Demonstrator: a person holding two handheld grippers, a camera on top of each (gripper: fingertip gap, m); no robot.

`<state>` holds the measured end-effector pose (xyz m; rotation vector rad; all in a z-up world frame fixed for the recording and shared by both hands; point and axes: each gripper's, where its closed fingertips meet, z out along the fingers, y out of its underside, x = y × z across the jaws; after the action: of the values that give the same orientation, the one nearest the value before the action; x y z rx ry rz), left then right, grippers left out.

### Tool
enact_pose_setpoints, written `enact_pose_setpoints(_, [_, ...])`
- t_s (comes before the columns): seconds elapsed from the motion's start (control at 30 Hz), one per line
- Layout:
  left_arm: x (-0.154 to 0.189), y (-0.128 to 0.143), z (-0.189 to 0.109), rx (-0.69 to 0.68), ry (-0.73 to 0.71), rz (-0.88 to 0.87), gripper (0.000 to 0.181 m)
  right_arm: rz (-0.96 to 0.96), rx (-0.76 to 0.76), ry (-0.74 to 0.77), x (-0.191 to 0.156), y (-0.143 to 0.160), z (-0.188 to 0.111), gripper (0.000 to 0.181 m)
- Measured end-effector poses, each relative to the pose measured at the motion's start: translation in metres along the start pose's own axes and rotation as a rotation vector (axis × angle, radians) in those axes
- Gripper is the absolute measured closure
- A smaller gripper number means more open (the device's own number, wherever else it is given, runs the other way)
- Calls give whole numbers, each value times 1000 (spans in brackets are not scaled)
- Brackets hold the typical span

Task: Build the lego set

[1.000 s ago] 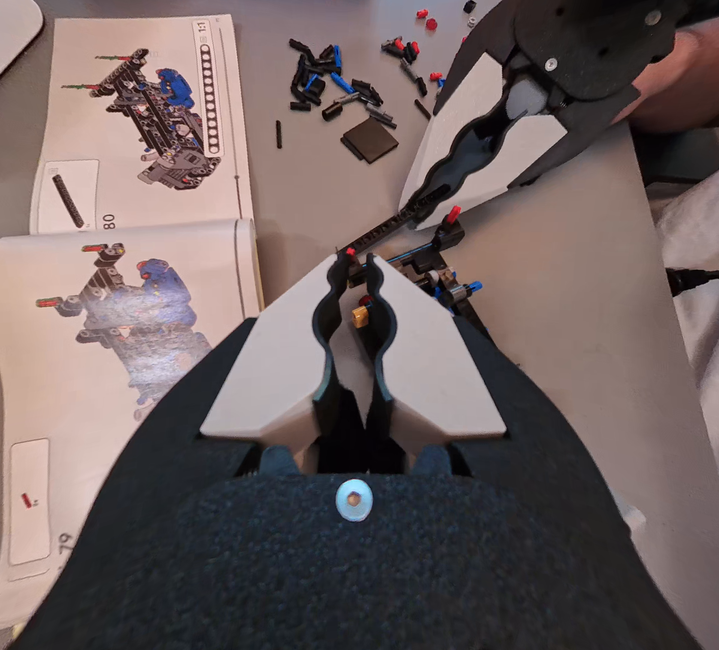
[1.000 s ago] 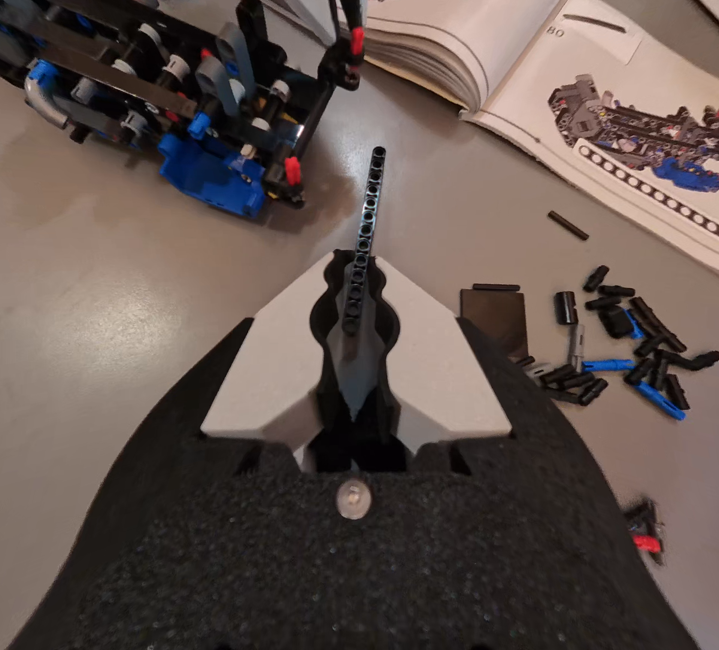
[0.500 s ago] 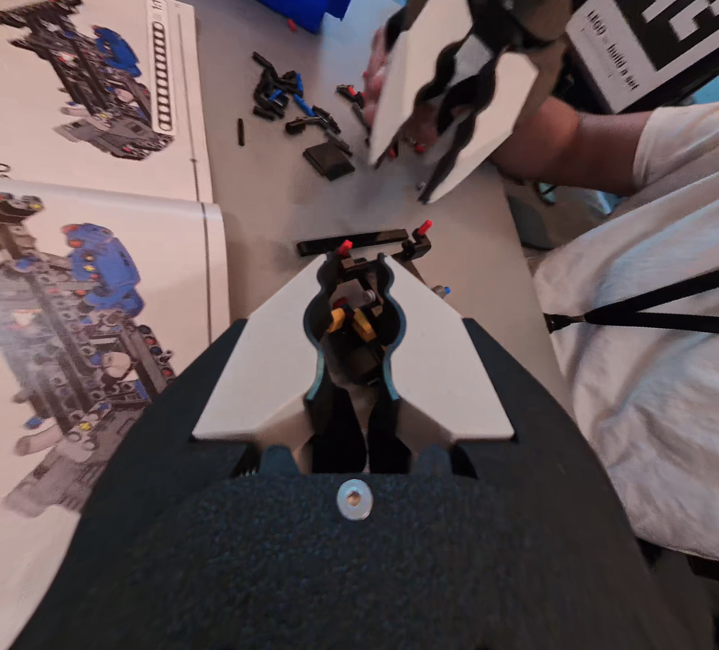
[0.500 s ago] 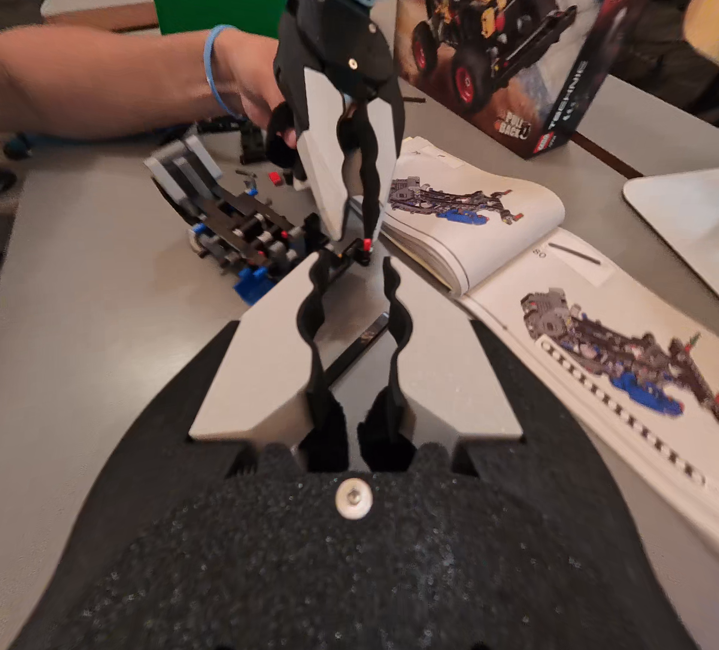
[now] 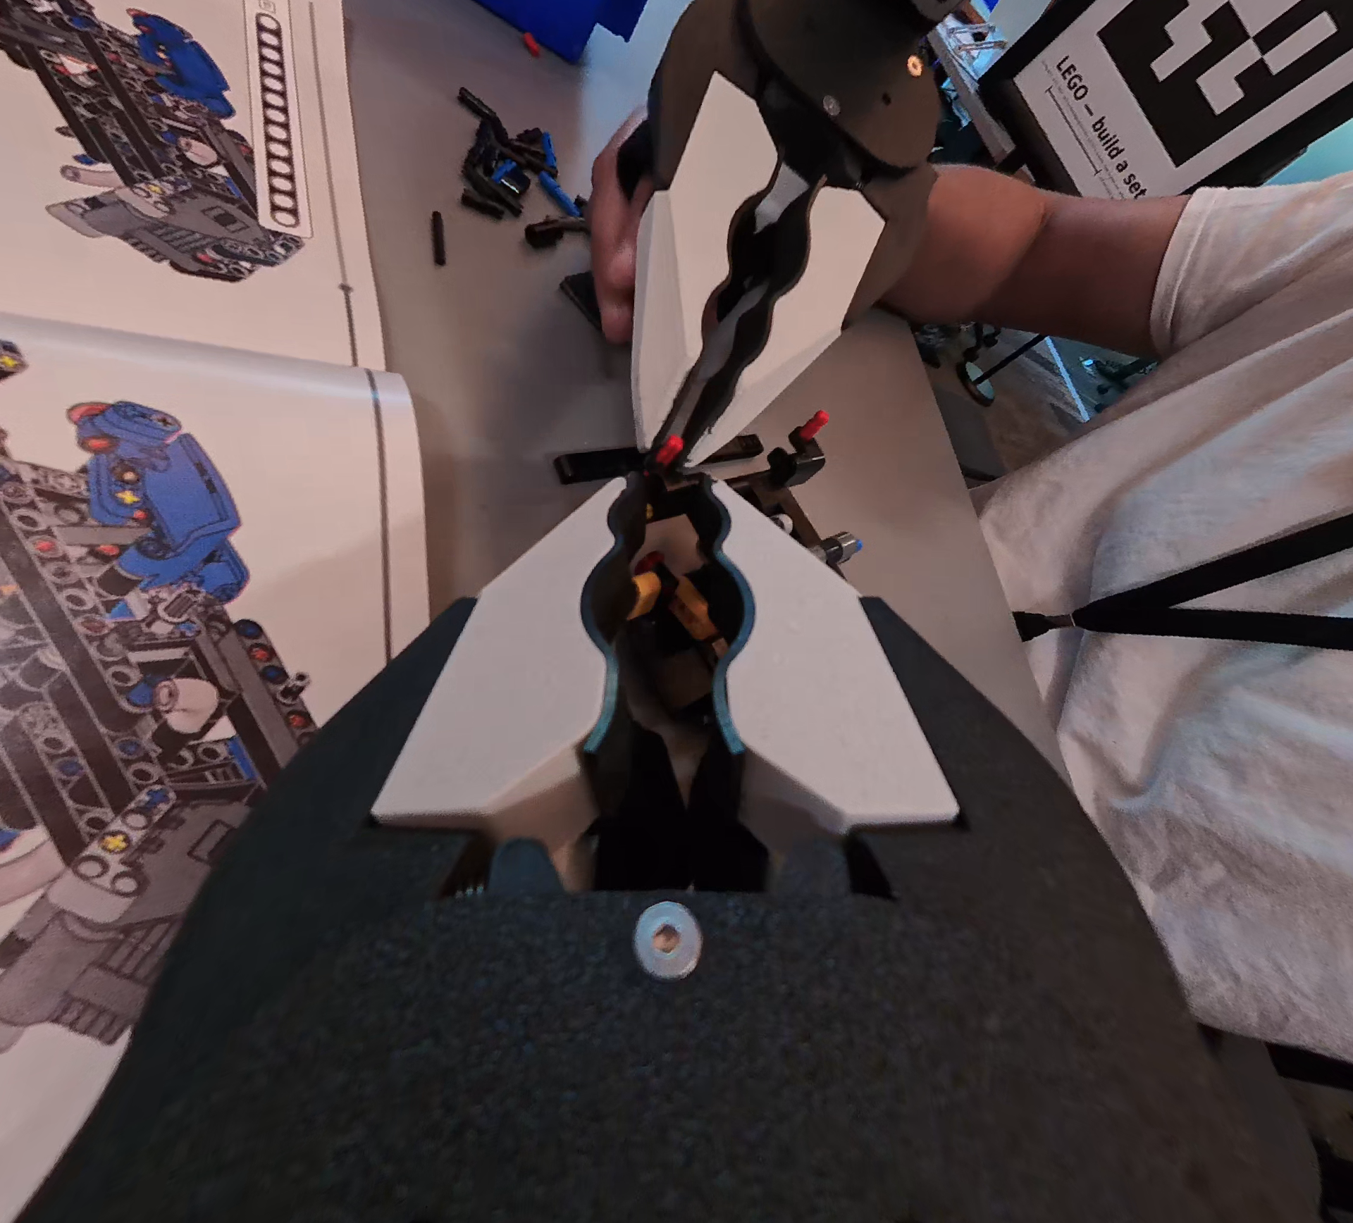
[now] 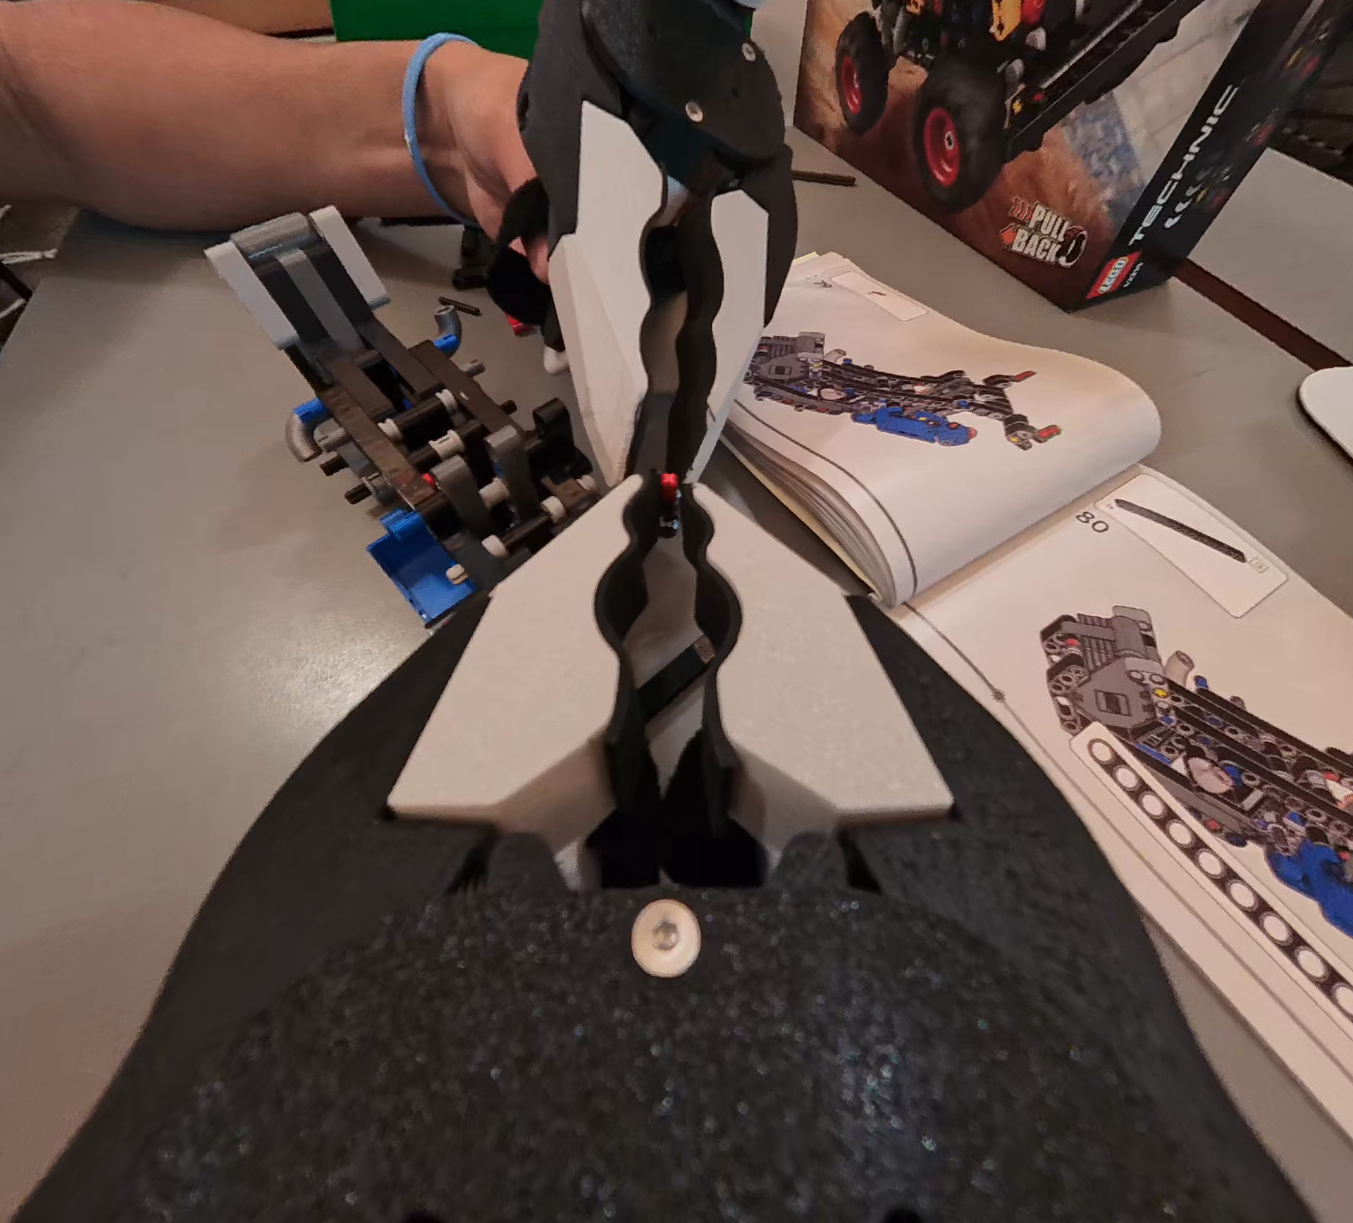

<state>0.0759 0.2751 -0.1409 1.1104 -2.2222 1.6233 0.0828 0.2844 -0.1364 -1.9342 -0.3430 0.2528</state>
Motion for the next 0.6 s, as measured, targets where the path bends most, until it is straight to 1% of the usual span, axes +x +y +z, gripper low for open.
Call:
enact_pose_setpoints(0.17, [0, 0, 0, 3, -12, 10, 170, 28, -15, -11, 1, 1, -1, 178])
enact_pose_setpoints(0.3, [-1, 0, 0, 6, -14, 3, 170, 208, -36, -44, 2, 1, 0, 178])
enact_pose_setpoints(0.33, [-2, 0, 0, 4, -22, 2, 170, 228, -37, -42, 3, 2, 0, 178])
enact_pose_setpoints(0.4, [-3, 0, 0, 4, -26, 7, 170, 189, -42, -20, 3, 1, 0, 179])
enact_pose_setpoints(0.47, [-3, 0, 0, 6, -23, 4, 170, 54, -60, 37, 3, 0, 0, 179])
enact_pose_setpoints(0.5, [-2, 0, 0, 6, -18, 4, 170, 15, -70, 57, 3, 0, 0, 178])
enact_pose_setpoints(0.57, [-1, 0, -1, 8, -11, 7, 170, -17, -72, 73, 2, -2, -1, 179])
enact_pose_setpoints(0.6, [-1, 0, 0, 5, -12, 9, 170, 2, -71, 68, 2, -1, -1, 179])
